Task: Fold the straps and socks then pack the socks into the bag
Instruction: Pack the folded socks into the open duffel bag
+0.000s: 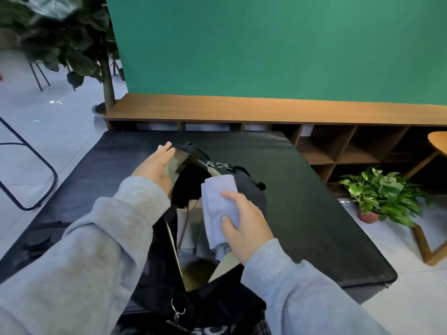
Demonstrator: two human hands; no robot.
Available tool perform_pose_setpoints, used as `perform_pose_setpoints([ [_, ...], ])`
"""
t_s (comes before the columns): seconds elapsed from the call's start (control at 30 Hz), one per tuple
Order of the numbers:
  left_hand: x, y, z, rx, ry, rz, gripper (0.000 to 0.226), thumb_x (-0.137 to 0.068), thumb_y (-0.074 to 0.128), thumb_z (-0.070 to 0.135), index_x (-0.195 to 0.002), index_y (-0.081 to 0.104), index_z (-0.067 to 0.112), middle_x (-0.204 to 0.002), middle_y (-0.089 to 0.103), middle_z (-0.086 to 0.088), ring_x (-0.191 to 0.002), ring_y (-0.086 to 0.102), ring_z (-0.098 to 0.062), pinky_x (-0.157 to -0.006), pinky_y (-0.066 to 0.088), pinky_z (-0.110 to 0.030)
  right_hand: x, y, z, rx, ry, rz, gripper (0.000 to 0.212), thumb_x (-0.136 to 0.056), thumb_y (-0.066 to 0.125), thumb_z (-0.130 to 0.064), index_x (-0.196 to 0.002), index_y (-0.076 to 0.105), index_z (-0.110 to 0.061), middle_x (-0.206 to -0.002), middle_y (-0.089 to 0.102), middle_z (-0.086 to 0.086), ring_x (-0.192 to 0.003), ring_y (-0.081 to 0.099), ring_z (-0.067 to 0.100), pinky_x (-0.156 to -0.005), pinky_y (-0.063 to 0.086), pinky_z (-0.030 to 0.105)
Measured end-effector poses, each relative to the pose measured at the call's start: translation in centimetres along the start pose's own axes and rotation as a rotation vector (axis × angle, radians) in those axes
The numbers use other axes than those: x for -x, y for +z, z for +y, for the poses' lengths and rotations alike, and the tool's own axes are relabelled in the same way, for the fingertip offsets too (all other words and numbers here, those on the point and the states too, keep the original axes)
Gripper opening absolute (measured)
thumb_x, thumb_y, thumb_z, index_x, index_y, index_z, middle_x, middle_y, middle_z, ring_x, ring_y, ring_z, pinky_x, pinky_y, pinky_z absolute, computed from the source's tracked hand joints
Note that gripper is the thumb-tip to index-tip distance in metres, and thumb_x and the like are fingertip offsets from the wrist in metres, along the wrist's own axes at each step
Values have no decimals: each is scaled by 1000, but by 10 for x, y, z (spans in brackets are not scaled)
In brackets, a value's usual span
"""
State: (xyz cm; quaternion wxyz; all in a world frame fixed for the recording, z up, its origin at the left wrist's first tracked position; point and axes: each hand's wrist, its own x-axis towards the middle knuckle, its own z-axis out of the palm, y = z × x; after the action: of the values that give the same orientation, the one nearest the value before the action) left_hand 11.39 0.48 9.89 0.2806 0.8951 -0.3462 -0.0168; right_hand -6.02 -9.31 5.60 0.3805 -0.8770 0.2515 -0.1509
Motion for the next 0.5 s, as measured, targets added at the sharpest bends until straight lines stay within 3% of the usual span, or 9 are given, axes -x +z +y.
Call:
perform_pose_setpoints([
  [0.13,3,4,-16,37,11,-17,83,-78,31,-23,-147,21,22,-156,8,12,-141,10,-2,-97,13,-5,-8,15,6,56,115,-53,45,-93,43,-17,-134,36,-33,-118,47,0,-114,43,21,-96,40,37],
  [0.27,4,3,-20,73,7,-83,91,-73,37,-27,-147,23,26,-154,10,15,-141,13,-3,-91,18,-4,-16,29,1,41,83,-67,44,-93,42,-23,-131,34,-42,-105,44,-8,-106,49,18,-88,45,38],
  [0.37,4,3,-19,98,21,-57,88,-74,40,-27,-144,30,25,-153,19,14,-140,17,-3,-91,17,-3,-24,43,-10,-81,50,-81,43,-94,44,-25,-132,33,-42,-113,43,-9,-112,44,16,-95,40,37],
  [0.5,4,2,-14,127,45,-23,82,-76,39,-26,-141,36,23,-149,26,14,-138,19,0,-93,13,-1,-43,63,-17,-184,82,-18,45,-94,45,-23,-135,35,-39,-107,40,-7,-118,40,20,-102,34,38],
])
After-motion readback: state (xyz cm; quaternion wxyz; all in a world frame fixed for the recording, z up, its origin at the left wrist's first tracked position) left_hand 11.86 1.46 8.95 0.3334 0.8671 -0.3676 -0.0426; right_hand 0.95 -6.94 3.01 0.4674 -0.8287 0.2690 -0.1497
